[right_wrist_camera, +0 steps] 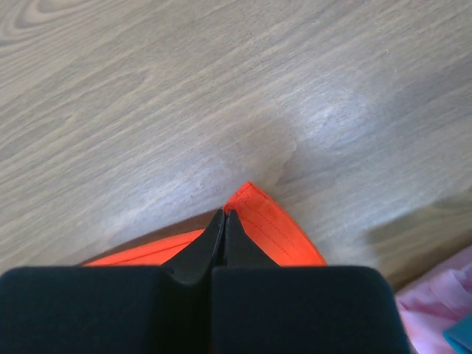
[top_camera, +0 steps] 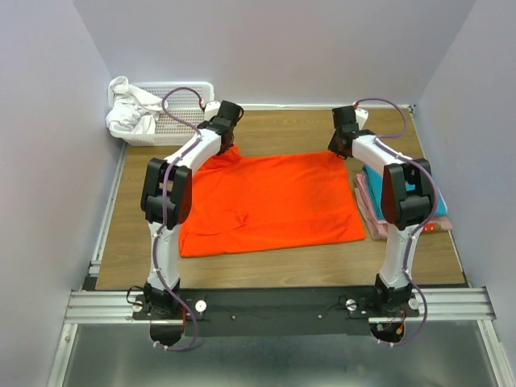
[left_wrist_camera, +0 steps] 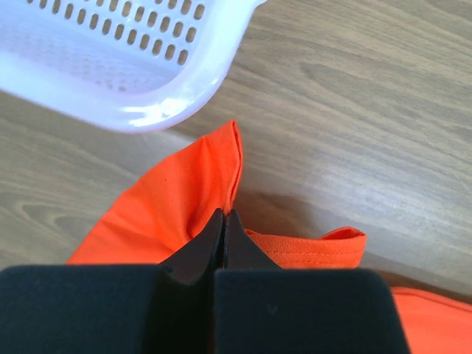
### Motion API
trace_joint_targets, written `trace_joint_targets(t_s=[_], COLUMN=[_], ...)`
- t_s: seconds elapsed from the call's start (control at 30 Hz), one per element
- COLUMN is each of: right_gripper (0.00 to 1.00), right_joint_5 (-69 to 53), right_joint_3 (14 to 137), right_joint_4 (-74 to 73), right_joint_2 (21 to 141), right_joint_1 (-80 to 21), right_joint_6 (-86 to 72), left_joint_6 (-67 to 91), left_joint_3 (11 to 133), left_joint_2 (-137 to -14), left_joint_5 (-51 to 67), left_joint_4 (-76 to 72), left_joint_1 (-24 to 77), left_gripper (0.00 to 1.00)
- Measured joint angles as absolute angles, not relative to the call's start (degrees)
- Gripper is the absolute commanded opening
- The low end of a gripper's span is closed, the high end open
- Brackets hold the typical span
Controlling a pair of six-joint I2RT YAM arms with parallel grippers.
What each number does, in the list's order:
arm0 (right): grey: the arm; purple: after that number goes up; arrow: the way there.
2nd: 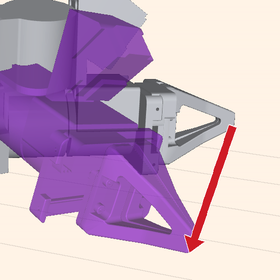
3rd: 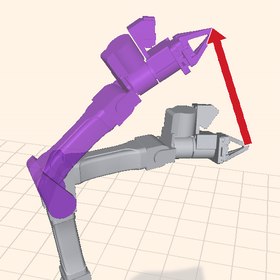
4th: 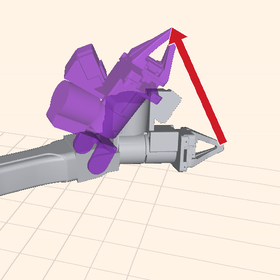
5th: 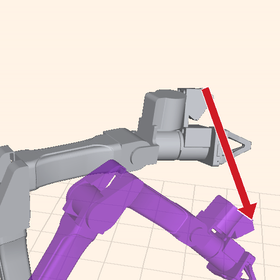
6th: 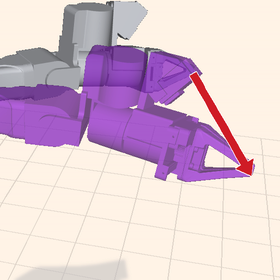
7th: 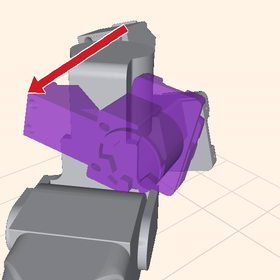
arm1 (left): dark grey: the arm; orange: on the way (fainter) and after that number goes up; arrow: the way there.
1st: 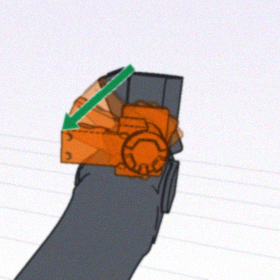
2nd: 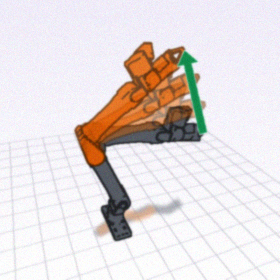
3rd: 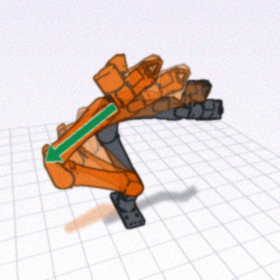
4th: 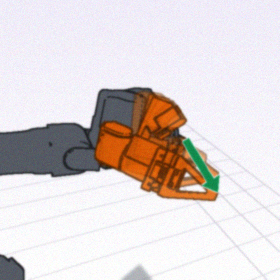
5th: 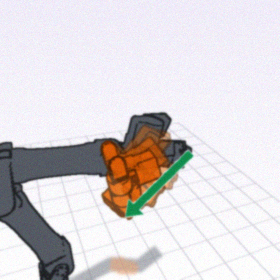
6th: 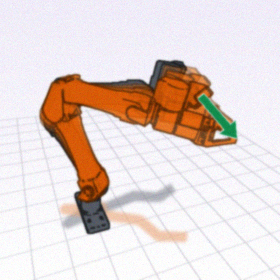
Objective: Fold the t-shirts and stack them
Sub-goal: Fold the tshirt
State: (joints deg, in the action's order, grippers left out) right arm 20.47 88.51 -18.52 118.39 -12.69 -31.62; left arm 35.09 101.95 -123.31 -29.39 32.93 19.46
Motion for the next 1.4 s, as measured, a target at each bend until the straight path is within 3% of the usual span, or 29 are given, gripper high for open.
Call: trace_joint_targets(t_s=[0.9,1.4], right_gripper=[0.00,0.00], right_joint_5=[15.5,13.6], right_joint_3=[71.7,67.3], right_joint_4=[-18.6,-18.7], right_joint_2=[100.4,95.7], right_joint_1=[-12.7,-12.7], right_joint_6=[-29.9,-28.8], left_joint_6=[44.9,49.8], left_joint_3=[75.5,68.8], left_joint_2=[-101.2,-92.5], left_joint_5=[-31.8,-34.0], left_joint_4=[32.2,34.7], left_joint_1=[24.2,27.4], left_gripper=[0.00,0.00])
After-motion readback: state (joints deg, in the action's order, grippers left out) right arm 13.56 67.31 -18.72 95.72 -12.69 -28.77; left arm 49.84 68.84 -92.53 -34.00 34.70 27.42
